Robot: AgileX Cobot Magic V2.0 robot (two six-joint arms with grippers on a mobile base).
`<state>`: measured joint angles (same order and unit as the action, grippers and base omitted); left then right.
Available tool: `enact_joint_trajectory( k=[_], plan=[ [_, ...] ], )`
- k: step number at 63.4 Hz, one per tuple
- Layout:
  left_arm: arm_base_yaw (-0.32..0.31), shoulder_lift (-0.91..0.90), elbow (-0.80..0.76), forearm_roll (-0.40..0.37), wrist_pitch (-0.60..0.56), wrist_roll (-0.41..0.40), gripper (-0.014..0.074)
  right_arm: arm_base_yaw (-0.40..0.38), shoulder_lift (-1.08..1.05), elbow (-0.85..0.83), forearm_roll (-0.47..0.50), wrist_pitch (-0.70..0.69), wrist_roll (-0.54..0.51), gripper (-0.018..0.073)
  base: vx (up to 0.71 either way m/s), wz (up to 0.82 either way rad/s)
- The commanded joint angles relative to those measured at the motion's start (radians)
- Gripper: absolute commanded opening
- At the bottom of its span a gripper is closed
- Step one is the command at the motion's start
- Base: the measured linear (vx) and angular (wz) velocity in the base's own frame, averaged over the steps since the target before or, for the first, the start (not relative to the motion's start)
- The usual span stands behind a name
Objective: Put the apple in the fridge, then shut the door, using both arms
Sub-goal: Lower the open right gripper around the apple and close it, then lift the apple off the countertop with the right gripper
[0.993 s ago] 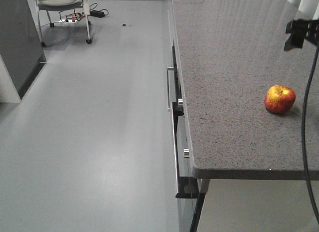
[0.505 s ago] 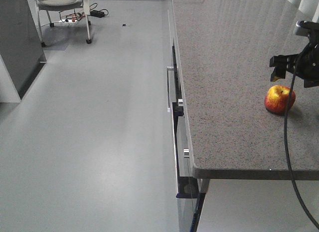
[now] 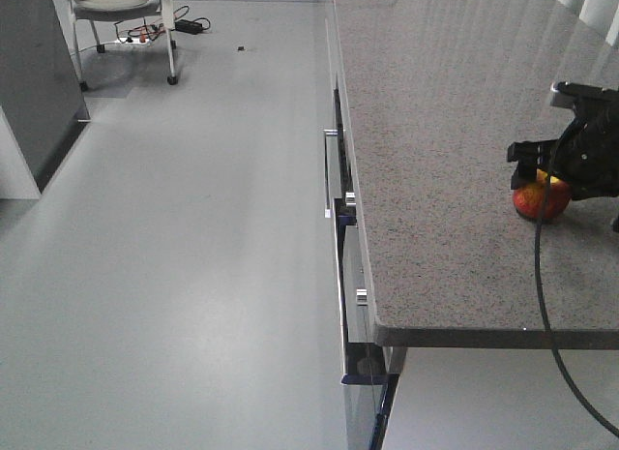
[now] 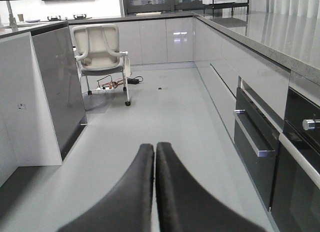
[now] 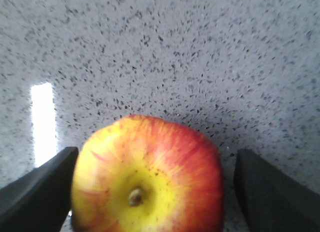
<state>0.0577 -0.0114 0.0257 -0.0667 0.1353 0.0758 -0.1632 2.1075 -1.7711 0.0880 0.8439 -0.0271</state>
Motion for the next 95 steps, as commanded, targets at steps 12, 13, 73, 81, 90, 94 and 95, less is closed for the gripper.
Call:
enact_joint_trajectory(
  k=[12, 13, 73, 81, 90, 94, 95],
  plan=[
    [0.001, -0.014, 0.021, -0.009, -0.077, -0.007, -0.0006, -0.005, -0.044, -0.032, -0.003, -0.035, -0.021, 0.0531, 0.00, 0.00],
    [0.001, -0.014, 0.021, -0.009, -0.077, -0.007, -0.0006, -0.005, -0.044, -0.032, -0.001, -0.033, -0.021, 0.0514, 0.00, 0.00],
    [0.001, -0.014, 0.021, -0.009, -0.077, -0.007, -0.0006, 0.076, -0.716, 0.023, 0.602, 0.185, -0.562, -0.0006, 0.00, 0.00],
    [0.001, -0.014, 0.021, -0.009, -0.077, -0.007, -0.0006, 0.076, -0.870, 0.217, 0.666, 0.162, -0.627, -0.0006, 0.00, 0.00],
    [0.001, -0.014, 0.021, -0.009, -0.077, -0.007, -0.0006, 0.074, -1.054, 0.393, 0.712, 0.101, -0.681, -0.0006, 0.00, 0.00],
    [0.001, -0.014, 0.021, -0.009, -0.077, -0.007, -0.0006, 0.074, -1.109, 0.435, 0.714, 0.080, -0.681, -0.0006, 0.00, 0.00],
    [0.001, -0.014, 0.021, -0.009, -0.077, -0.007, -0.0006, 0.074, -1.119, 0.443, 0.712, 0.077, -0.681, -0.0006, 0.00, 0.00]
  ],
)
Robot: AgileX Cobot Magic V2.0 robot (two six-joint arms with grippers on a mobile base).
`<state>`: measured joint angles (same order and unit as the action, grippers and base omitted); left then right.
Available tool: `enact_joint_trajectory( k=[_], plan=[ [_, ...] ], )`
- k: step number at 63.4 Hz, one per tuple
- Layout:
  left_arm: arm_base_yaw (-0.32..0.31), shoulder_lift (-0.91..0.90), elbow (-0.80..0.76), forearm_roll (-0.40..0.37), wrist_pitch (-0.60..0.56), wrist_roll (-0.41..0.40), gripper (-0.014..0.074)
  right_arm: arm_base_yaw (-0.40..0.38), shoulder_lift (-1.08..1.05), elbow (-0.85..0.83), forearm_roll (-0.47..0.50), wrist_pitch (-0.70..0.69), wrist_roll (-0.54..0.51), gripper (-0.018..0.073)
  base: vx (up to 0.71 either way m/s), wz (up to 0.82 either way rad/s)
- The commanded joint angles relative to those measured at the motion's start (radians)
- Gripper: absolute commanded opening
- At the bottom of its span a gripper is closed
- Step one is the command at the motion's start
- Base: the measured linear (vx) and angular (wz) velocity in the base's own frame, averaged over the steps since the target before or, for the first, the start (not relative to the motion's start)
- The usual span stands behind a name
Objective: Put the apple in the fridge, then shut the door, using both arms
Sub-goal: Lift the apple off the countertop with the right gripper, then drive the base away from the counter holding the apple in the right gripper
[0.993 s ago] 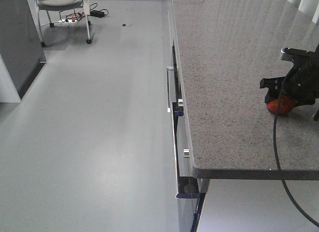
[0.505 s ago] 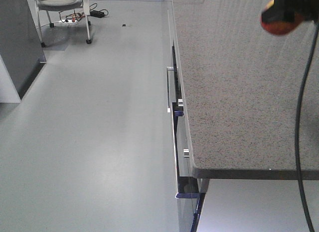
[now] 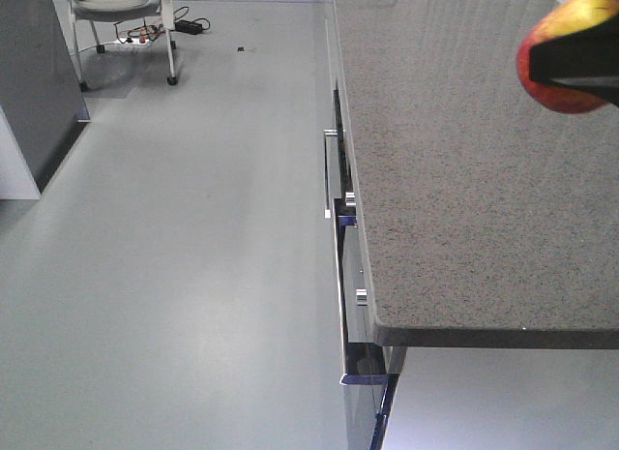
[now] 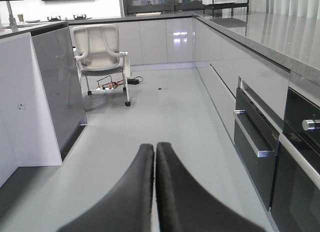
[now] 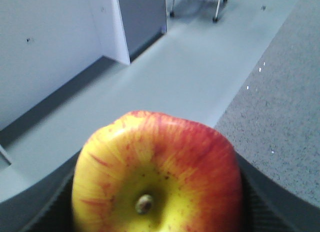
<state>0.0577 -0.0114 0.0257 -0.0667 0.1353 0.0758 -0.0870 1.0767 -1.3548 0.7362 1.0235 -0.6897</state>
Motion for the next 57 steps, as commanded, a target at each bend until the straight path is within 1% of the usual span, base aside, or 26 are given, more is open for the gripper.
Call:
enact_joint_trajectory(
  k=[1, 9, 16, 35, 57],
  plan=[
    [0.001, -0.014, 0.021, -0.009, -0.077, -0.007, -0.0006, -0.002, -0.102, 0.037, 0.064, -0.107, -0.019, -0.0006, 0.00, 0.00],
    [0.001, -0.014, 0.021, -0.009, -0.077, -0.007, -0.0006, -0.002, -0.155, 0.081, 0.057, -0.105, -0.021, -0.0006, 0.00, 0.00],
    [0.001, -0.014, 0.021, -0.009, -0.077, -0.007, -0.0006, -0.002, -0.171, 0.085, 0.063, -0.085, -0.020, -0.0006, 0.00, 0.00],
    [0.001, -0.014, 0.021, -0.009, -0.077, -0.007, -0.0006, -0.002, -0.174, 0.085, 0.065, -0.046, -0.020, -0.0006, 0.00, 0.00],
    [0.001, -0.014, 0.021, -0.009, -0.077, -0.007, -0.0006, -0.002, -0.174, 0.085, 0.065, -0.045, -0.020, -0.0006, 0.00, 0.00]
  ],
)
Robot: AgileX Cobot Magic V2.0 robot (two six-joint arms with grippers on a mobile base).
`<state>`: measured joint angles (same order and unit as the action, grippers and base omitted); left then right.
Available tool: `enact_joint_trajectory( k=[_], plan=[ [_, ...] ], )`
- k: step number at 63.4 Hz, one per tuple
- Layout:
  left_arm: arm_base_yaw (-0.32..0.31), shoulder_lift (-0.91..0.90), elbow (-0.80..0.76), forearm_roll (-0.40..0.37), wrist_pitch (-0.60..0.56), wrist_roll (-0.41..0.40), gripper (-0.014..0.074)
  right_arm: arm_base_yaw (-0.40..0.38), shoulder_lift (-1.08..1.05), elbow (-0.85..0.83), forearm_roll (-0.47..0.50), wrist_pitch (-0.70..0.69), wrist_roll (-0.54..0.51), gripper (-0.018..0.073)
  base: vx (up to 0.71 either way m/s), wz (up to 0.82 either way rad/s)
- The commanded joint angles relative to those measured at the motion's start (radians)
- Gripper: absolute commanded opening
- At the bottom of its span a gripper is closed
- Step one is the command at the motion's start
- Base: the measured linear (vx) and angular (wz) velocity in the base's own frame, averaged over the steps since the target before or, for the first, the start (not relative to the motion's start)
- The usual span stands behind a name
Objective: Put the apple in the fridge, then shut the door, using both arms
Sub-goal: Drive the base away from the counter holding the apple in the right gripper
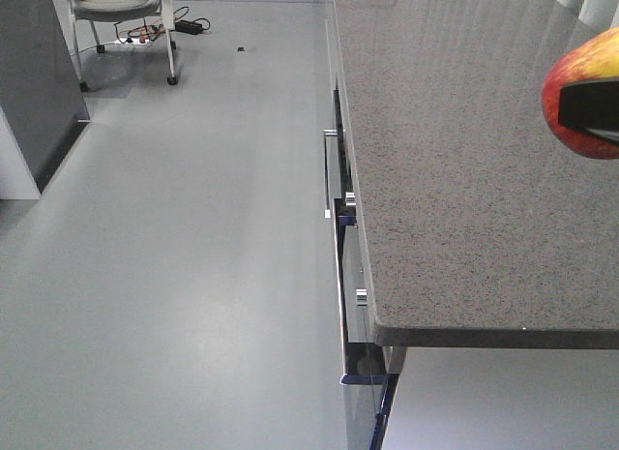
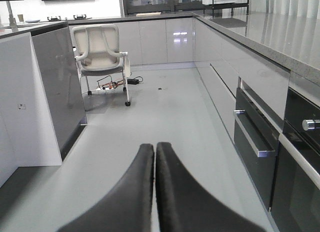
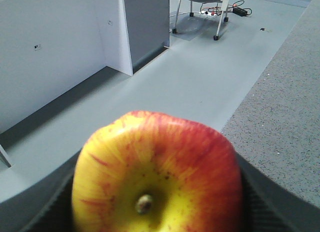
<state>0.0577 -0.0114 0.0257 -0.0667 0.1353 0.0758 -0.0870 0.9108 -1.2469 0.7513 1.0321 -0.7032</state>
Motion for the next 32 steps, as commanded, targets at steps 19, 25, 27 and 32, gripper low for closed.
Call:
enact_joint_trajectory(
  k=[19, 25, 27, 32],
  plan=[
    [0.001, -0.014, 0.021, -0.009, -0.077, -0.007, -0.0006, -0.002, -0.008, -0.023, 0.050, -0.054, -0.006, -0.0006, 0.00, 0.00],
    [0.001, -0.014, 0.021, -0.009, -0.077, -0.007, -0.0006, -0.002, -0.008, -0.023, 0.050, -0.054, -0.006, -0.0006, 0.00, 0.05],
    [0.001, -0.014, 0.021, -0.009, -0.077, -0.007, -0.0006, -0.002, -0.008, -0.023, 0.050, -0.054, -0.006, -0.0006, 0.00, 0.08],
    [0.001, -0.014, 0.021, -0.009, -0.077, -0.007, -0.0006, -0.002, -0.008, -0.023, 0.050, -0.054, -0.005, -0.0006, -0.01, 0.12]
  ],
)
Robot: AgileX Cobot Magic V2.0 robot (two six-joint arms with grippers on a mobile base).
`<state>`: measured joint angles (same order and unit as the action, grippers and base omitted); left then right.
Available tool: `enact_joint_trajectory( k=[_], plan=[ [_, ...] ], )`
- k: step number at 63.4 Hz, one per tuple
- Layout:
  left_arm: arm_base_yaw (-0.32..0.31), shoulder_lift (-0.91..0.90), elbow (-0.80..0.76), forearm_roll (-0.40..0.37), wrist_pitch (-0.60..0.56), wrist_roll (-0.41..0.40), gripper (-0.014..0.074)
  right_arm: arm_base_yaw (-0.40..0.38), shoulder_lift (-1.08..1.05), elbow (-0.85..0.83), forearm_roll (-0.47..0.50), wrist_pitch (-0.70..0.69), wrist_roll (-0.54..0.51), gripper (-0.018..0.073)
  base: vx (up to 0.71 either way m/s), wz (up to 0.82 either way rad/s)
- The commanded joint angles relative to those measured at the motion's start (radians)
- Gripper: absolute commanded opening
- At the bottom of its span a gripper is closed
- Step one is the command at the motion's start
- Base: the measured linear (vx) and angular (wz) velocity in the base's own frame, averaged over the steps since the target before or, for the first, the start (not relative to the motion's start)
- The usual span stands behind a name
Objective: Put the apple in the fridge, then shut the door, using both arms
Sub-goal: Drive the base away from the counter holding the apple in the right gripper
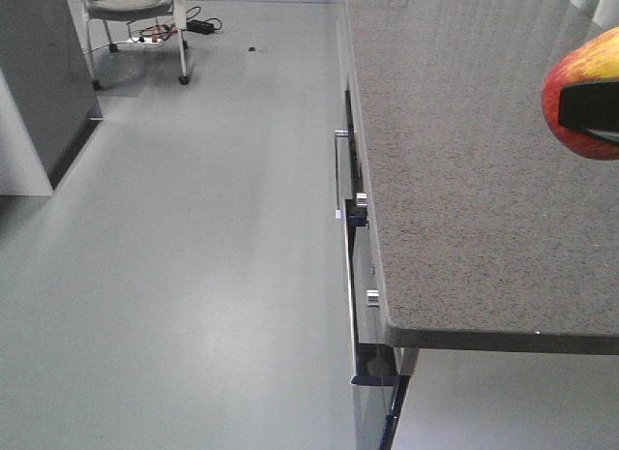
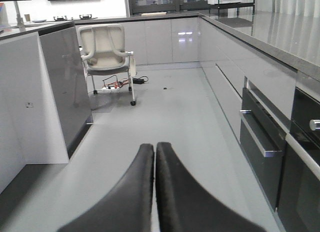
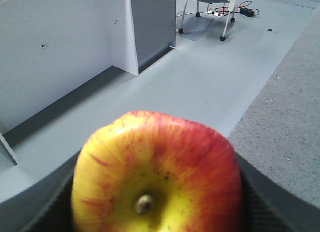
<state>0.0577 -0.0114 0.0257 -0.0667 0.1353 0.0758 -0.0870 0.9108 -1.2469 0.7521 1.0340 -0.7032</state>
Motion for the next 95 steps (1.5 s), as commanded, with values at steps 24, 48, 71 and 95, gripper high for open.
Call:
enact_joint_trajectory(
  k=[24, 48, 71, 95],
  plan=[
    [0.001, -0.014, 0.021, -0.009, -0.077, -0.007, -0.0006, -0.002, -0.008, -0.023, 0.049, -0.055, -0.005, -0.0006, -0.01, 0.38],
    [0.001, -0.014, 0.021, -0.009, -0.077, -0.007, -0.0006, -0.002, -0.008, -0.023, 0.049, -0.055, -0.006, -0.0006, 0.00, 0.63],
    [0.001, -0.014, 0.021, -0.009, -0.077, -0.007, -0.0006, -0.002, -0.008, -0.023, 0.049, -0.055, -0.005, -0.0006, 0.01, 0.60],
    [0.001, -0.014, 0.021, -0.009, -0.077, -0.007, -0.0006, -0.002, -0.008, -0.023, 0.049, -0.055, -0.005, -0.0006, 0.03, 0.45]
  ],
)
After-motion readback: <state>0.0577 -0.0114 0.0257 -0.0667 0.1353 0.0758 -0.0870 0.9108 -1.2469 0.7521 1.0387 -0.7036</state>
